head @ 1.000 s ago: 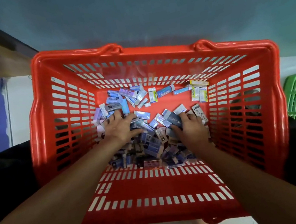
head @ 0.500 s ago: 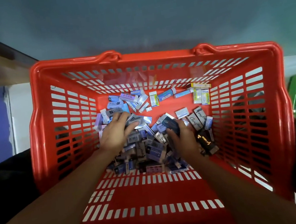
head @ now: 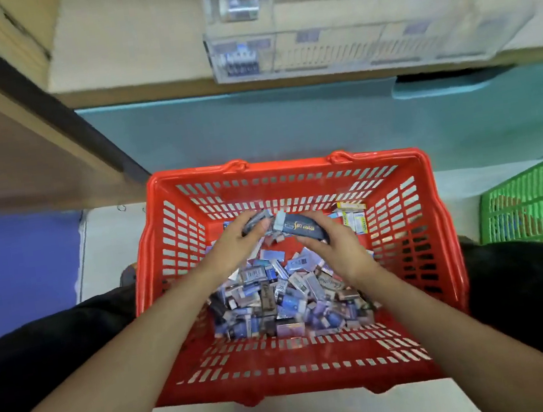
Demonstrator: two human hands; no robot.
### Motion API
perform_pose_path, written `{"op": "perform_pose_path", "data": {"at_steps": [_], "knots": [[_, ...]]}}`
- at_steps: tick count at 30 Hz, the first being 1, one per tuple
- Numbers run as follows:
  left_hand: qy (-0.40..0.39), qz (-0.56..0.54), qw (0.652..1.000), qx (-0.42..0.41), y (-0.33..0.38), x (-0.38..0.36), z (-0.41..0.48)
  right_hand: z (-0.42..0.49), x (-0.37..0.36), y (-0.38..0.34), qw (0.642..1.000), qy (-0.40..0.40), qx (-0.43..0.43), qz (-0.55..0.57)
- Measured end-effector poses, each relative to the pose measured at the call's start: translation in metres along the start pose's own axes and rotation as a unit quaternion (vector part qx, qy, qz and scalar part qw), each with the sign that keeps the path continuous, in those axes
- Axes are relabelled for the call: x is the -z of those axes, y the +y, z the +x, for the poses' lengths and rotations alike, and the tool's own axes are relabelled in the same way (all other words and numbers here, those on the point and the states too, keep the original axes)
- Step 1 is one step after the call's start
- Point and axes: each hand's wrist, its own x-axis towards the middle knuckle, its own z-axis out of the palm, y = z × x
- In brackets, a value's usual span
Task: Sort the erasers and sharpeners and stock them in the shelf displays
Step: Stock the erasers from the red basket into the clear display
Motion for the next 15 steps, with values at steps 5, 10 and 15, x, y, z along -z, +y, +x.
{"op": "perform_pose_path", "data": {"at_steps": [5, 10, 15], "knots": [[0.0, -0.083, 0.996, -0.031, 0.056, 0.013, -0.034, -0.016, 0.029, -0.057, 0.997, 0.022, 0.071, -0.019], [0.027, -0.146, 0.987, -0.059, 0.106, 0.019, -0.07, -0.036, 0.054, -0.109, 0.99, 0.033, 0.126, -0.055], [0.026, -0.082, 0.988, -0.129, 0.14, 0.032, -0.097, -0.054, 0.073, -0.15, 0.981, 0.043, 0.17, -0.089]]}}
